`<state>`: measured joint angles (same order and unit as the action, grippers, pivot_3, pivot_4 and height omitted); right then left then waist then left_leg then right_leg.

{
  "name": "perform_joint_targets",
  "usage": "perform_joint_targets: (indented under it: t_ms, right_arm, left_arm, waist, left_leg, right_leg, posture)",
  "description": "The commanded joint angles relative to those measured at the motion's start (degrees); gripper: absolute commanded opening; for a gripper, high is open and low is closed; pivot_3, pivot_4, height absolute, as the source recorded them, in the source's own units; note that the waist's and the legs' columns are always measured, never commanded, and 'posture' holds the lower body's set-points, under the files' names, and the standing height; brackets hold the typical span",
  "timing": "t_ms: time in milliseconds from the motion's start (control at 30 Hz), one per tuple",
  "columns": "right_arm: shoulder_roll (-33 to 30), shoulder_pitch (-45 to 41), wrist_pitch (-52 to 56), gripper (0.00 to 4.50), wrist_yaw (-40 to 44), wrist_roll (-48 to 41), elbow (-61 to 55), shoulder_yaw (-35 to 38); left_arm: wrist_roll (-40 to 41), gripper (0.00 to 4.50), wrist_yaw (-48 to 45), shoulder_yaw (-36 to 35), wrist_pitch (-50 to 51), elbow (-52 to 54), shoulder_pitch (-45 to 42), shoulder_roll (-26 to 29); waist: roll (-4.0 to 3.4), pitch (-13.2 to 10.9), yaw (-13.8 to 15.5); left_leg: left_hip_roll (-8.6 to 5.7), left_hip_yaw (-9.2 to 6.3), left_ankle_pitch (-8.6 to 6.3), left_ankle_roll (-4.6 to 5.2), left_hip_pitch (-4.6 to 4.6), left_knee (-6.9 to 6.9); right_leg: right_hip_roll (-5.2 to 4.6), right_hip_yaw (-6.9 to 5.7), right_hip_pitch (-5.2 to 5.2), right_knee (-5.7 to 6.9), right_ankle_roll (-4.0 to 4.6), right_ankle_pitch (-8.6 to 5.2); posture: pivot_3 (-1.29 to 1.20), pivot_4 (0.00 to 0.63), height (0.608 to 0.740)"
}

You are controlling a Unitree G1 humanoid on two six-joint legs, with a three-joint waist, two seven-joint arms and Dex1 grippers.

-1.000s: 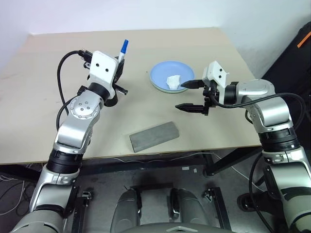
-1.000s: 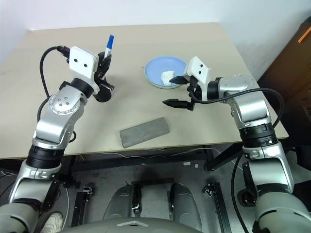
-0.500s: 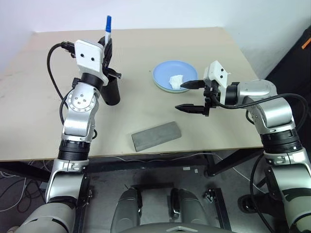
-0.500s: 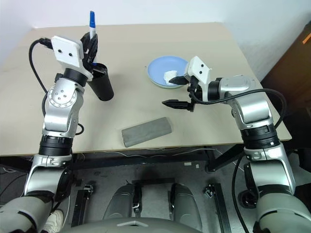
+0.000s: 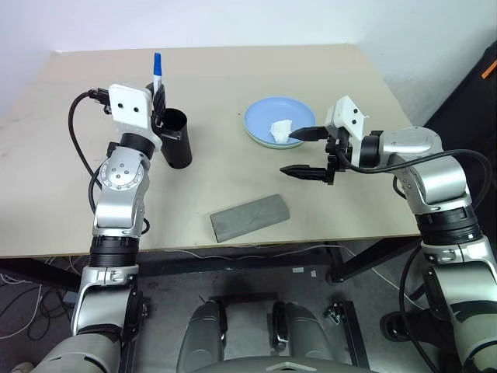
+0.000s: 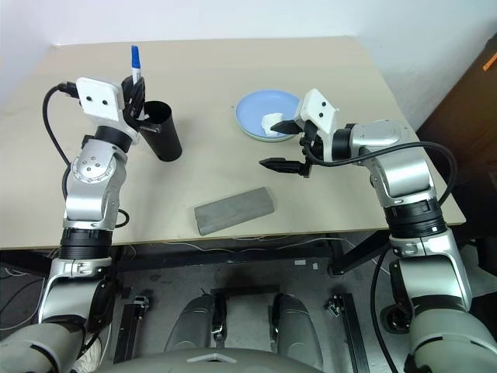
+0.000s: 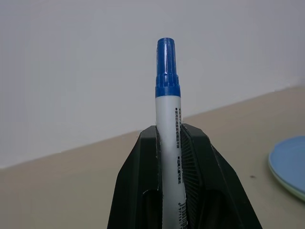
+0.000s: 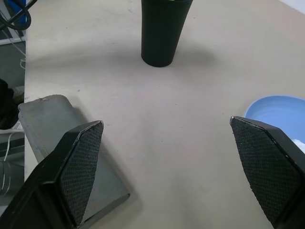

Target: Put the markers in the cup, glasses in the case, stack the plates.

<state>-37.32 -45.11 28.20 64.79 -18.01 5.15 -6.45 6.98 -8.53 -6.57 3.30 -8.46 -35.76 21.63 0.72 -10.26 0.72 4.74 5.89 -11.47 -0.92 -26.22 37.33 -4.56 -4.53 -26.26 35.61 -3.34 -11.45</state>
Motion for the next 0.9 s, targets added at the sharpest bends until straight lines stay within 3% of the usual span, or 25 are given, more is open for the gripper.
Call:
perform_joint_targets:
  t_ms: [33, 300, 333, 500, 633, 767, 900]
  right_arm:
    - [-0.61, -0.86, -0.98, 4.5, -0.17, 0.07, -1.29, 1.1]
    - [-0.65, -0.57, -0.75, 4.5, -0.44, -0.02, -1.83, 1.3]
    - [-0.63, -0.55, -0.78, 4.5, -0.45, -0.02, -1.85, 1.29]
    - [-0.5, -0.67, -0.77, 4.5, -0.3, -0.25, -1.77, 1.38]
    - [-0.63, -0.55, -0.1, 4.5, 0.03, -0.97, -1.83, 1.83]
    - [-1.06, 0.81, 0.11, 4.5, 1.21, -2.3, -1.84, 2.42]
    - [0.01, 2.79, -0.62, 4.5, 0.43, -4.01, -2.45, 4.43]
  left_arm:
    - [-0.25, 1.52, -0.37, -1.05, -0.83, 0.99, -0.51, 0.11]
    - [0.26, 4.34, -1.72, -1.35, -0.34, 3.16, 0.33, 0.25]
    - [0.42, 4.45, -2.1, -1.38, -0.39, 3.67, 0.49, 0.35]
    - [5.01, 4.45, -5.37, -3.0, 3.8, 9.81, 3.08, 0.79]
    - [13.14, 4.45, -10.2, -6.8, 11.37, 17.95, 7.63, 3.4]
    - [29.08, 4.45, -25.91, -13.97, 19.36, 23.83, 17.07, 10.87]
    - [34.18, 4.45, -36.5, -19.75, 16.41, 24.12, 23.9, 15.42]
  waist:
    - [0.0, 0.0, -0.01]
    - [0.0, 0.0, -0.02]
    - [0.0, 0.0, -0.01]
    - [0.0, 0.0, -0.03]
    - [0.0, 0.0, -0.2]
    - [-0.03, 0.0, -0.59]
    - [-0.03, 0.0, -0.37]
  left_leg:
    - [0.0, 0.0, 0.0, 0.0, 0.0, 0.0]
    - [0.0, 0.0, 0.0, 0.0, 0.0, 0.01]
    - [0.0, 0.0, 0.0, 0.0, 0.0, 0.01]
    - [0.0, 0.0, 0.0, 0.0, 0.0, 0.0]
    - [0.01, 0.0, 0.0, 0.0, 0.01, 0.0]
    - [0.05, 0.0, 0.0, 0.0, 0.05, -0.02]
    - [0.07, 0.0, -0.01, -0.02, 0.08, -0.01]
  right_leg:
    - [0.0, 0.0, 0.0, 0.0, 0.0, 0.0]
    - [-0.01, 0.0, 0.0, 0.01, 0.0, 0.0]
    - [-0.01, 0.0, 0.01, 0.01, 0.0, 0.0]
    - [-0.01, 0.0, 0.0, 0.01, 0.0, 0.0]
    - [-0.01, 0.0, 0.0, 0.02, 0.0, 0.0]
    - [0.01, 0.0, -0.08, 0.17, 0.0, -0.01]
    - [0.01, 0.0, -0.1, 0.21, 0.19, -0.12]
  posture:
    - [0.0, 0.15, 0.735]
    - [0.0, 0.15, 0.735]
    - [0.0, 0.15, 0.735]
    - [0.0, 0.15, 0.735]
    - [0.0, 0.15, 0.735]
    - [0.0, 0.15, 0.735]
    - [0.0, 0.15, 0.735]
